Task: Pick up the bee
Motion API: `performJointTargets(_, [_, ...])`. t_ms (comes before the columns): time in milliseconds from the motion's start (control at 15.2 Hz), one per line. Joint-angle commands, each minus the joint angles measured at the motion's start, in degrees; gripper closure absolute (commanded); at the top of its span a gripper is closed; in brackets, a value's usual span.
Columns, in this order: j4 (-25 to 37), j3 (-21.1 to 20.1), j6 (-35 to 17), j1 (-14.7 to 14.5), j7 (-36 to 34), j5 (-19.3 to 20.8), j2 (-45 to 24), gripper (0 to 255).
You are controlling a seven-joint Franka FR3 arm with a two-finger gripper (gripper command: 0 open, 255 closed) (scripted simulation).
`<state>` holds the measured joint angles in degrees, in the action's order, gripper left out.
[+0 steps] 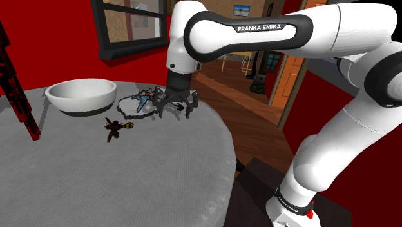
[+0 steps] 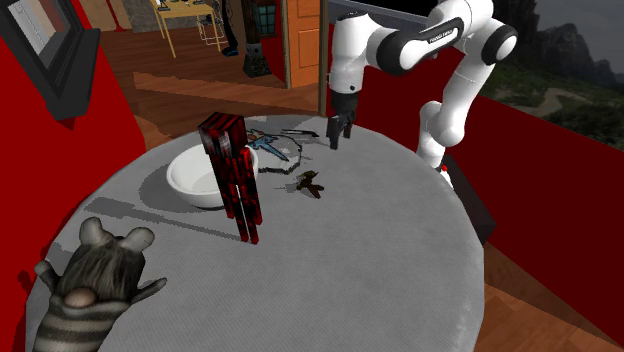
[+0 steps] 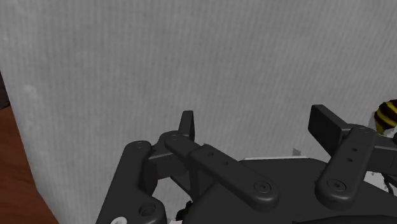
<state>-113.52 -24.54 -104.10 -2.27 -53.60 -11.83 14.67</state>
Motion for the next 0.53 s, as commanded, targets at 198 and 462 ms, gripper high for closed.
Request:
performJointTargets(198, [11.35,-4.48,-0.51,-0.40,-11.50,4.65,-11.37,0])
performJointTargets(462, [22.56,-6.67,0.77,-2.77,-20.75,10.36,-21.72,0])
